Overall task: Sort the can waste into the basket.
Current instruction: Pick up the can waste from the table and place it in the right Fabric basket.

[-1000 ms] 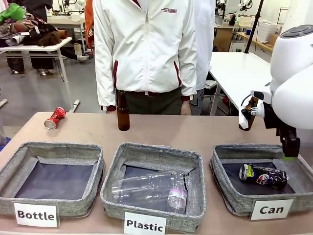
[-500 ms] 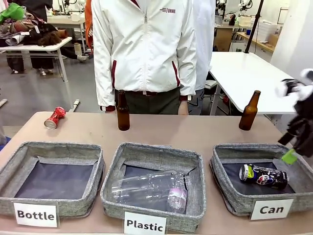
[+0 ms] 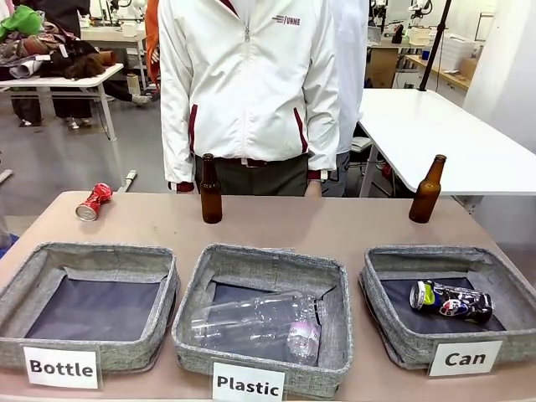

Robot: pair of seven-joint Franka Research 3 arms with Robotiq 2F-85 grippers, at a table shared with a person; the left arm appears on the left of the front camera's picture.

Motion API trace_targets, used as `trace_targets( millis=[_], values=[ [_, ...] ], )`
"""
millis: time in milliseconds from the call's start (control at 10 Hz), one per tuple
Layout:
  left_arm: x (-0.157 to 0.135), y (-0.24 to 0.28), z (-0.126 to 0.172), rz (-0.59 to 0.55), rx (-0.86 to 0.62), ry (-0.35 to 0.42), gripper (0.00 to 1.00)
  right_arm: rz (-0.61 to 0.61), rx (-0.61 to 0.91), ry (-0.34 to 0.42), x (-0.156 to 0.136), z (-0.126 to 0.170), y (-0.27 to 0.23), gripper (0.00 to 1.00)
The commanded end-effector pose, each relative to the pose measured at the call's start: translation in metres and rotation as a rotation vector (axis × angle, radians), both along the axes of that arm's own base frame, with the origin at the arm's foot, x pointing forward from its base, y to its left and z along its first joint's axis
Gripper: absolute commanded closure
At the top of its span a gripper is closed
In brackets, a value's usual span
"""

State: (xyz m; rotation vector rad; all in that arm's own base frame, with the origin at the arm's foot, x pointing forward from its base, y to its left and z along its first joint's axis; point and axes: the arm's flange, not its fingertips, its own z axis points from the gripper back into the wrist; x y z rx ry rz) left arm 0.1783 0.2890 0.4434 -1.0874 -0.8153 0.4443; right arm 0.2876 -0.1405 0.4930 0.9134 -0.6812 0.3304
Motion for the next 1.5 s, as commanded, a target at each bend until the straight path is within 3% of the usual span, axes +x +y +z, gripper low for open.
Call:
trace_targets(
  millis=[0, 900, 1000, 1200, 1300, 1400],
  values=[
    [0.002, 0.000, 0.002, 0.002, 0.001, -0.031, 0.00, 0.123, -0.124, 0.019, -0.009, 0.002, 0.016, 0.00],
    [0.002, 0.000, 0.002, 0.002, 0.001, -0.031, 0.00, 0.123, -0.124, 0.019, -0.009, 0.002, 0.016, 0.00],
    [0.000, 0.000, 0.000, 0.000, 0.000, 0.000, 0.00, 0.123, -0.124, 0.019, -0.009, 0.002, 0.016, 0.00],
    [-0.002, -0.015, 0.036, 0.019, 0.158, -0.089, 0.00, 0.123, -0.124, 0.019, -0.009, 0.002, 0.016, 0.00],
    [0.027, -0.032, 0.065, 0.060, 0.316, -0.046, 0.00, 0.123, -0.124, 0.019, -0.009, 0.002, 0.016, 0.00],
    [0.058, -0.050, 0.081, 0.004, 0.460, -0.001, 0.00, 0.123, -0.124, 0.019, -0.009, 0.002, 0.016, 0.00]
  ],
)
